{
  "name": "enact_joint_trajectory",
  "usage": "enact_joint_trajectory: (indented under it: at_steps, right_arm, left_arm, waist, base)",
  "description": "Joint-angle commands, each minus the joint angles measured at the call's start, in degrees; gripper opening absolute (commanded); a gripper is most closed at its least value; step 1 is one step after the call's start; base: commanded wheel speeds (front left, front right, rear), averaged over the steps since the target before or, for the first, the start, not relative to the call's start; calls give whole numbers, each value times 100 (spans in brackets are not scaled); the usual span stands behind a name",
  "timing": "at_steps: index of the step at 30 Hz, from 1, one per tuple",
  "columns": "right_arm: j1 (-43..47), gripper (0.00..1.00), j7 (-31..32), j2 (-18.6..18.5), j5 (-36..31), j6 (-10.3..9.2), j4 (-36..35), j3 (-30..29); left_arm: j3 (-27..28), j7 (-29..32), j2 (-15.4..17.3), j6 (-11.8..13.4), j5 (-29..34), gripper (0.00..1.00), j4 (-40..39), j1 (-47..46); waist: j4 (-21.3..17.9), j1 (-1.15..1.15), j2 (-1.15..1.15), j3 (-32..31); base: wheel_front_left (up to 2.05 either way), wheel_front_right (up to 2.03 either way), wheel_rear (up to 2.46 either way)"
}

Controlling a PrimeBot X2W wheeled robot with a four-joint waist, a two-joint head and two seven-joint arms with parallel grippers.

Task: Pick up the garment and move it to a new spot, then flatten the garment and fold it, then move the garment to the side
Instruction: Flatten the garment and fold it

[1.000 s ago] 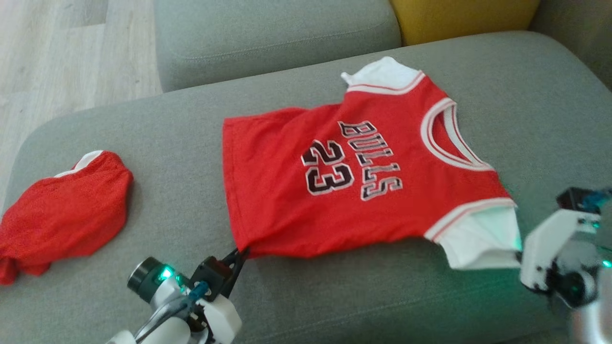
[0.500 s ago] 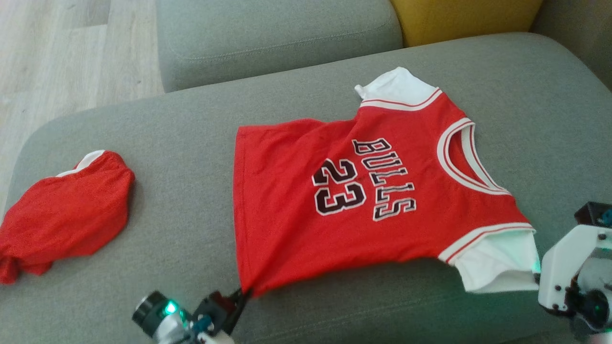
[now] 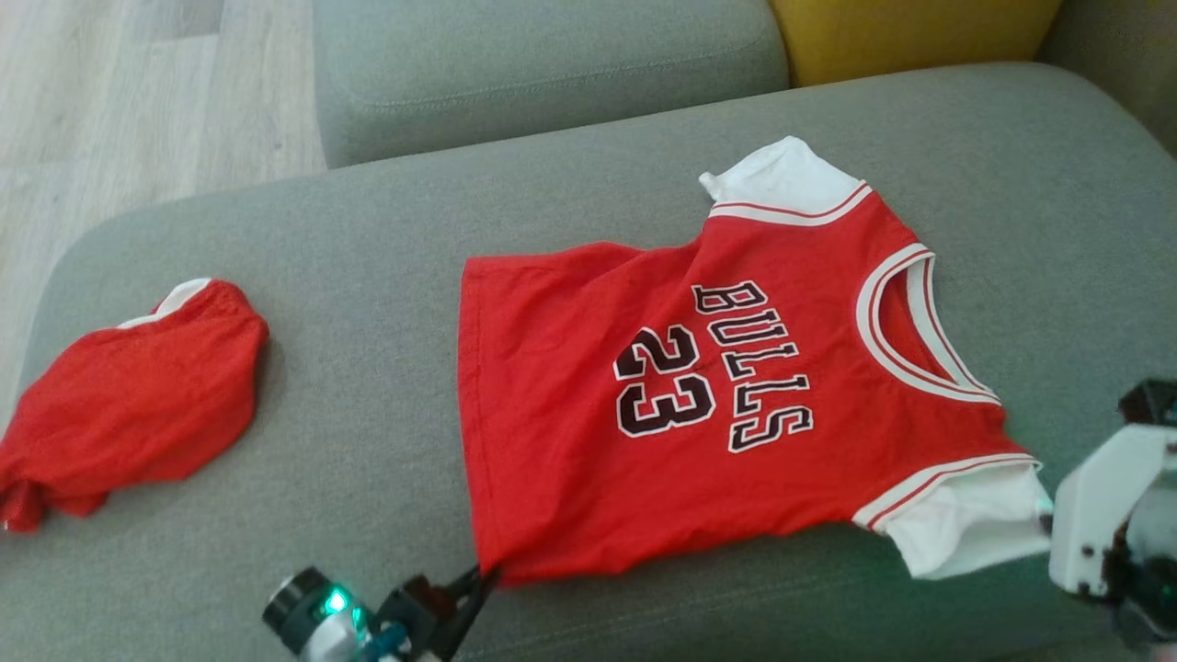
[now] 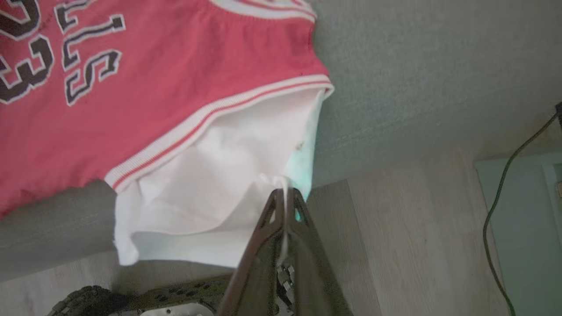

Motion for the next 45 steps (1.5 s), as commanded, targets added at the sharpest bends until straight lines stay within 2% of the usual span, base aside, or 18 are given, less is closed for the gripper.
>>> enact_joint_trajectory:
  at_steps: [1, 11, 15, 21, 25, 36, 37, 39, 41, 42, 43, 44, 45]
  right_arm:
    - [-487, 0, -103, -145, 43, -2, -274, 121]
    - [-1638, 0, -1031, -284, -154, -2, 293, 189]
    - [-2159, 0, -1632, -365, -335, -2, 806, 309]
    - [-2772, 0, -2698, -691, -530, -2, 1739, 723]
    - [-3085, 0, -3263, -727, -495, -2, 2305, 881]
    - [-3626, 0, -4209, -802, -430, -2, 3294, 1088]
    - [-3651, 0, -4263, -813, -468, -2, 3371, 1076]
    - [-3685, 0, -4345, -833, -585, -2, 3525, 1028]
    - [-3725, 0, -4401, -827, -696, -2, 3664, 912]
    - [-3751, 0, -4434, -816, -770, -2, 3728, 824]
    - [-3777, 33, -4486, -804, -864, -2, 3774, 758]
    - [-3806, 100, -4547, -768, -928, -2, 3820, 701]
    - [-3835, 100, -4597, -720, -966, -2, 3873, 631]
  left_arm:
    - [278, -17, 120, 42, -52, 0, -218, -409]
    - [548, 67, 28, 52, -290, 0, -427, -1047]
    - [684, 62, -42, 102, -368, 0, -263, -1384]
    - [743, 24, -167, 117, -392, 0, 54, -1806]
    - [685, 6, -270, 108, -368, 0, 281, -1979]
    - [713, -22, -522, 216, -400, 0, 758, -2422]
    - [717, -24, -553, 229, -402, 10, 798, -2466]
    - [724, -27, -620, 244, -416, 45, 884, -2541]
    - [740, -30, -687, 266, -436, 100, 960, -2607]
    - [760, -30, -720, 285, -450, 100, 975, -2638]
    - [788, -31, -746, 314, -459, 100, 959, -2663]
    - [828, -31, -766, 352, -471, 100, 922, -2674]
    - [874, -32, -782, 388, -487, 100, 876, -2667]
  waist:
    - [11, 0, 0, 37]
    - [27, 0, 0, 417]
    - [63, 0, 0, 689]
    - [140, 0, 0, 1026]
    - [194, 0, 0, 1162]
    - [344, 0, 0, 1545]
    - [350, 0, 0, 1568]
    - [354, 0, 0, 1606]
    - [347, 0, 0, 1632]
    - [342, 0, 0, 1640]
    - [336, 0, 0, 1644]
    - [327, 0, 0, 1641]
    - [315, 0, 0, 1630]
  base:
    - [0, 0, 0]
    - [0, 0, 0]
    - [0, 0, 0]
    - [0, 0, 0]
    - [0, 0, 0]
    - [0, 0, 0]
    - [0, 0, 0]
    - [0, 0, 0]
    - [0, 0, 0]
    - [0, 0, 0]
    - [0, 0, 0]
    - [0, 0, 0]
    - [0, 0, 0]
